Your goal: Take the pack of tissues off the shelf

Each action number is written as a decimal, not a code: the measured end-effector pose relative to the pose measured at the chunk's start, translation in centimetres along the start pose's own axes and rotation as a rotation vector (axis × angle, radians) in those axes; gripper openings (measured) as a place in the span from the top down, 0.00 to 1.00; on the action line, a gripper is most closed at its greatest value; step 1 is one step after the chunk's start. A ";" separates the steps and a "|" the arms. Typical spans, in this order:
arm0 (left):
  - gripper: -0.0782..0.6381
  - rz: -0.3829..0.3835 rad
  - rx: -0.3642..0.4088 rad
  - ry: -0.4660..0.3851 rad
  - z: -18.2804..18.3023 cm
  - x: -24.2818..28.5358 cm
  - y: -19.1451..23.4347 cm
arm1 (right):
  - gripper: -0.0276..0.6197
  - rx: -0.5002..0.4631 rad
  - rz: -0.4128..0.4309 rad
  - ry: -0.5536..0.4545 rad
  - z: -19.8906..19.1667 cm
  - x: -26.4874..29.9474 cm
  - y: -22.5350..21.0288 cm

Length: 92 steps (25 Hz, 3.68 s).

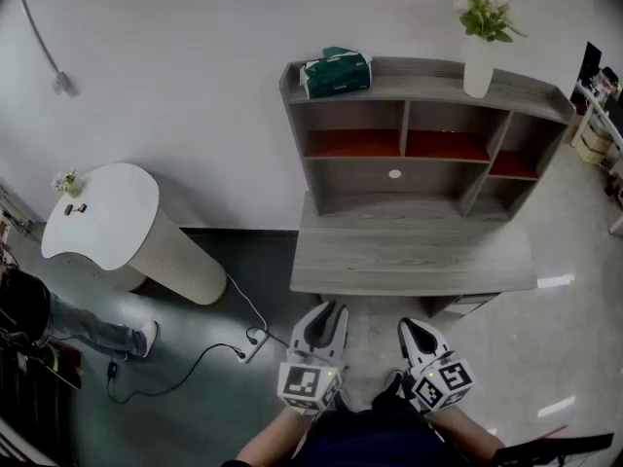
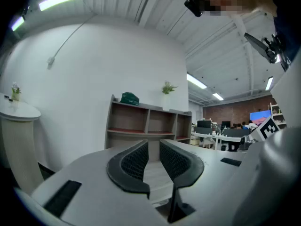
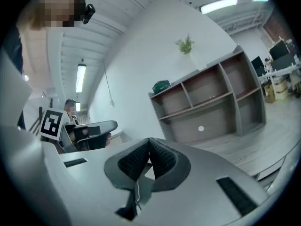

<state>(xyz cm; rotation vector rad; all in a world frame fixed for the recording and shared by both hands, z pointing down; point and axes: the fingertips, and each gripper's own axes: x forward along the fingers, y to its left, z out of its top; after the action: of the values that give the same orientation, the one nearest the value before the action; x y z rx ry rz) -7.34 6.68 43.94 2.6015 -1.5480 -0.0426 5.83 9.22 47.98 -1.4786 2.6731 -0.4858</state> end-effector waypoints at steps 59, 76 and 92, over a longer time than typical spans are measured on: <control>0.78 -0.050 0.133 -0.011 3.6 11.1 3.0 | 0.94 -0.083 -0.008 -0.068 5.0 6.5 -5.9; 0.78 -0.104 0.151 -0.027 5.7 18.3 14.7 | 0.94 -0.036 -0.093 0.001 4.5 18.0 -6.6; 0.76 0.006 0.564 -0.262 20.6 26.7 14.2 | 0.94 -0.076 -0.007 -0.087 11.2 20.6 -12.1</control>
<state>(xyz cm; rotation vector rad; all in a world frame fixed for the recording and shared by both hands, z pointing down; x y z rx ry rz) -8.69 -25.20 25.97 3.1222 -1.8816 0.0669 6.76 -16.68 43.17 -1.4915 2.6480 -0.3151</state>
